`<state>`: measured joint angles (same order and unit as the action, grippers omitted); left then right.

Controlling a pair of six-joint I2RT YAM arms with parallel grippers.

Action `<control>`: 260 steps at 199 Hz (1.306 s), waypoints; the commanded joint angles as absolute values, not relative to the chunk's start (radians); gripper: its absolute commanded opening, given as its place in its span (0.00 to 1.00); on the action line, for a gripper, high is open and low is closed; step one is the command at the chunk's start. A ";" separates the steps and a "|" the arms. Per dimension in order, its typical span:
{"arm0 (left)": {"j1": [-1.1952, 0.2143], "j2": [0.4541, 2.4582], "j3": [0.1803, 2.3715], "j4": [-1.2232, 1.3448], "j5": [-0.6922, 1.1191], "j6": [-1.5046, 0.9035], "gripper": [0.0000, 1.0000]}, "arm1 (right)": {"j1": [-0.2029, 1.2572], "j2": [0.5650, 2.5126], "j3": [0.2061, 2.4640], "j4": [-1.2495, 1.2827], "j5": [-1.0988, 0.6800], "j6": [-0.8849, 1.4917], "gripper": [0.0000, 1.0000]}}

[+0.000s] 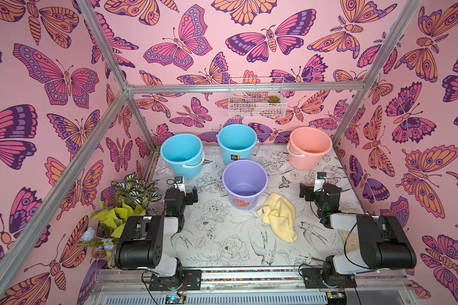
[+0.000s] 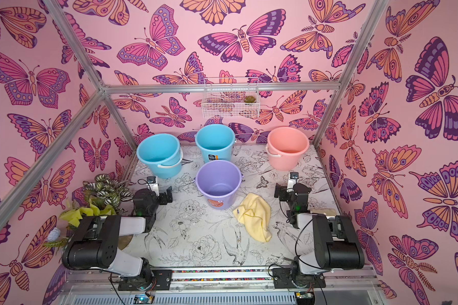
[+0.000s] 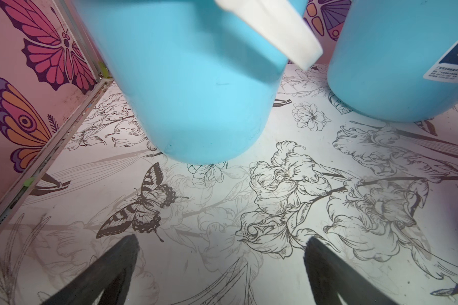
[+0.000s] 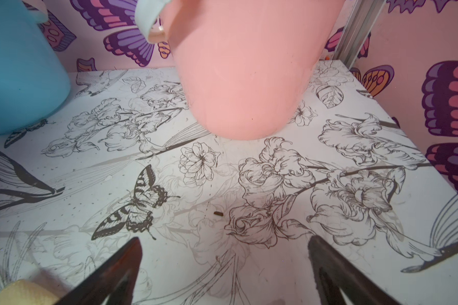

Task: Wipe the inside of the bucket with a cloth
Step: Pick up the cleaning item at the center of the board.

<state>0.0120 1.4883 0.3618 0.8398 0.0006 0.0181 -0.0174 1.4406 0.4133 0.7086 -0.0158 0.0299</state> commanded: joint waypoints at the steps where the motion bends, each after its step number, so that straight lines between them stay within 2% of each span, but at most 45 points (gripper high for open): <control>1: -0.012 1.366 0.369 0.742 -0.054 0.028 1.00 | -0.014 1.324 0.500 0.509 0.011 0.052 0.99; 34: -0.090 1.231 0.426 0.529 -0.170 0.037 1.00 | -0.009 1.222 0.574 0.325 -0.010 0.133 1.00; 69: -0.200 1.131 0.531 0.278 -0.264 0.022 1.00 | 0.007 1.172 0.722 0.018 -0.089 0.198 0.95; 106: -0.273 1.030 0.672 -0.047 -0.283 -0.136 1.00 | 0.053 1.121 0.832 -0.245 -0.121 0.247 0.90; 149: -0.276 1.018 0.831 -0.407 -0.186 -0.321 0.98 | 0.151 1.120 0.939 -0.538 -0.130 0.288 0.84; 205: -0.273 1.070 0.917 -0.589 -0.029 -0.385 0.99 | 0.290 1.181 0.979 -0.733 -0.096 0.343 0.76; 260: -0.272 1.101 0.921 -0.627 0.000 -0.432 0.99 | 0.424 1.268 0.917 -0.744 -0.041 0.375 0.76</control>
